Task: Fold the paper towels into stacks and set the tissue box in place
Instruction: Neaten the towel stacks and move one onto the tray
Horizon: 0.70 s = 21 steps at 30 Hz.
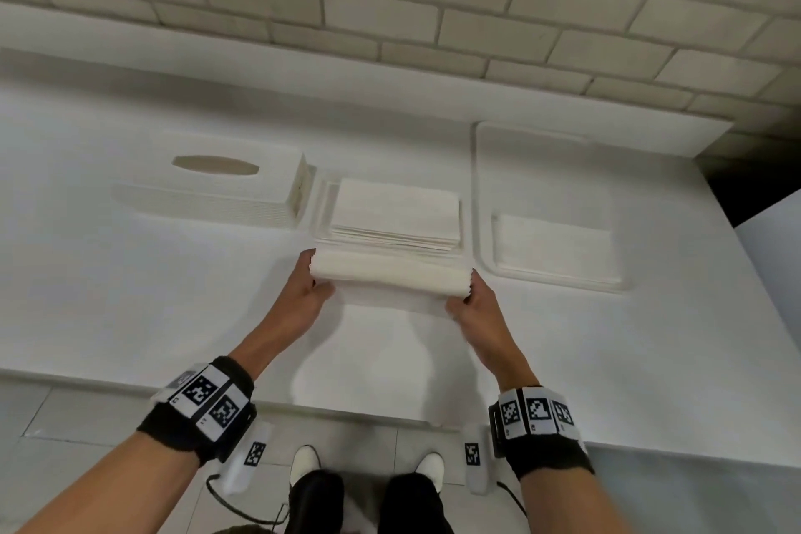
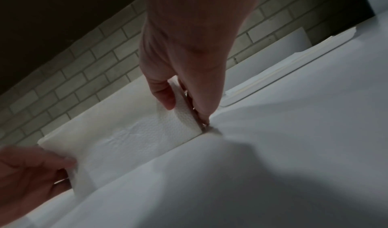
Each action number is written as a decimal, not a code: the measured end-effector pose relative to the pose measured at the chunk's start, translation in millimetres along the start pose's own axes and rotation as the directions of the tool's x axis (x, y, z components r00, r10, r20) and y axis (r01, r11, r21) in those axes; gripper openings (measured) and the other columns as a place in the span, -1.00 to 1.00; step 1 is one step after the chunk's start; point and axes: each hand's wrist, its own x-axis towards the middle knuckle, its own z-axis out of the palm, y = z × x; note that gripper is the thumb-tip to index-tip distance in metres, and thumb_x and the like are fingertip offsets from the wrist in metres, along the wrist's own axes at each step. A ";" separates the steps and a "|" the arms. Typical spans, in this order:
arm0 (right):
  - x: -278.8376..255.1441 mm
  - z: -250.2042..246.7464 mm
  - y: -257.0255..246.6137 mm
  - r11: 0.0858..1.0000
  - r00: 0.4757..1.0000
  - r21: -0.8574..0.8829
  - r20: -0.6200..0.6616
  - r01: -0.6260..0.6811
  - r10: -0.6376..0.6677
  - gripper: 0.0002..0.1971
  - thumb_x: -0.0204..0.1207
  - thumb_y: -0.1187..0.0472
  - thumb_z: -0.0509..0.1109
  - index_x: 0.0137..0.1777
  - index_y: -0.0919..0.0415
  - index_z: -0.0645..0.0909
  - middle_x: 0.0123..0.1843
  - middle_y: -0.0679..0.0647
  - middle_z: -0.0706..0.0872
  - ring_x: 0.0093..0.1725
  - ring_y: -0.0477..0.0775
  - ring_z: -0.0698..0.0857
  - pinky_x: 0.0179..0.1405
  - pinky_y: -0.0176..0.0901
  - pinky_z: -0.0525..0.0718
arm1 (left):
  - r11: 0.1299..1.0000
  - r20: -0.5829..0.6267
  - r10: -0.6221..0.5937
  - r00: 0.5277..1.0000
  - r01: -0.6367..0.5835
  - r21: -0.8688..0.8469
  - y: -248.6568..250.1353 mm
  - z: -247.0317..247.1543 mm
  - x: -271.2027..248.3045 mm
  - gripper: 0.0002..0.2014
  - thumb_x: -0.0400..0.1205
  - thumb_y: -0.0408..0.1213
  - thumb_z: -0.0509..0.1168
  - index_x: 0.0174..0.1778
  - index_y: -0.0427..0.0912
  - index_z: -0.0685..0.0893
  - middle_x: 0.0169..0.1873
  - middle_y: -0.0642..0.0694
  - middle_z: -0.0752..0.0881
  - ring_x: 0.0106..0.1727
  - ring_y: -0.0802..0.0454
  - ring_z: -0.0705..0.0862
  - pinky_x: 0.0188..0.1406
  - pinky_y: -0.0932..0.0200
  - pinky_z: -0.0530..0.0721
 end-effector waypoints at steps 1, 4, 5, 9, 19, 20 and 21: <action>-1.4 -0.2 0.4 1.000 1.000 -0.010 -0.001 0.005 -0.005 -0.51 0.43 0.47 0.20 0.30 0.06 0.59 0.09 -0.09 0.77 -0.10 -0.26 0.68 -0.06 -0.31 0.56 | 1.000 0.000 0.021 1.000 -0.021 0.010 -2.3 0.0 1.1 -0.60 0.69 -0.52 0.15 0.40 -0.11 0.32 0.15 0.08 0.57 0.16 0.16 0.55 0.13 0.28 0.48; -3.3 -1.4 1.2 1.000 1.000 -0.008 -0.003 0.020 -0.020 -0.54 0.51 0.51 0.18 0.29 0.08 0.60 0.12 -0.10 0.77 -0.04 -0.27 0.69 -0.01 -0.38 0.54 | 0.997 0.006 0.069 0.998 -0.070 0.043 -6.4 -2.0 1.1 -0.67 0.72 -0.48 0.13 0.34 -0.06 0.34 0.12 0.10 0.58 0.12 0.19 0.56 0.10 0.33 0.49; -3.8 -1.9 1.5 1.000 1.000 -0.010 -0.003 0.025 -0.025 -0.55 0.52 0.51 0.18 0.29 0.08 0.60 0.12 -0.09 0.78 -0.03 -0.27 0.69 -0.01 -0.38 0.54 | 0.995 0.012 0.087 0.996 -0.087 0.051 -7.8 -2.8 0.5 -0.68 0.72 -0.47 0.13 0.33 -0.04 0.34 0.13 0.14 0.57 0.13 0.24 0.56 0.10 0.35 0.49; -6.8 -3.2 4.2 0.998 0.998 -0.023 0.022 0.058 -0.058 -0.55 0.55 0.51 0.19 0.32 0.07 0.59 0.16 -0.09 0.76 0.01 -0.29 0.68 -0.02 -0.41 0.56 | 0.992 0.039 0.112 0.993 -0.114 0.057 -13.6 -5.6 -0.6 -0.64 0.74 -0.44 0.12 0.41 -0.05 0.29 0.18 0.21 0.54 0.20 0.39 0.54 0.15 0.40 0.47; 11.9 -14.5 -25.8 0.997 0.990 0.009 -0.122 0.078 -0.076 -0.66 0.64 0.35 0.30 0.40 0.20 0.53 0.25 0.07 0.73 0.21 0.00 0.70 0.26 -0.13 0.61 | 0.983 -0.081 0.180 0.980 -0.177 0.043 39.2 -10.4 13.3 -0.76 0.71 -0.41 0.22 0.29 -0.18 0.56 0.04 -0.01 0.70 0.01 0.13 0.65 -0.06 0.38 0.55; 20.3 -17.2 -38.6 0.994 0.982 0.068 -0.177 0.084 -0.071 -0.65 0.62 0.36 0.33 0.40 0.22 0.54 0.22 0.11 0.74 0.18 0.05 0.71 0.25 -0.08 0.63 | 0.987 -0.108 0.158 0.982 -0.158 0.003 55.0 -11.9 21.3 -0.77 0.69 -0.42 0.23 0.25 -0.19 0.59 0.02 -0.02 0.71 -0.02 0.11 0.66 -0.08 0.34 0.57; 30.2 -20.4 -51.8 0.990 0.972 0.113 -0.229 0.085 -0.057 -0.64 0.60 0.35 0.36 0.39 0.24 0.54 0.20 0.14 0.75 0.15 0.07 0.72 0.24 -0.05 0.64 | 0.990 -0.133 0.127 0.983 -0.134 -0.051 70.2 -13.9 31.4 -0.76 0.66 -0.44 0.25 0.23 -0.19 0.63 0.01 -0.05 0.73 -0.03 0.07 0.68 -0.08 0.28 0.61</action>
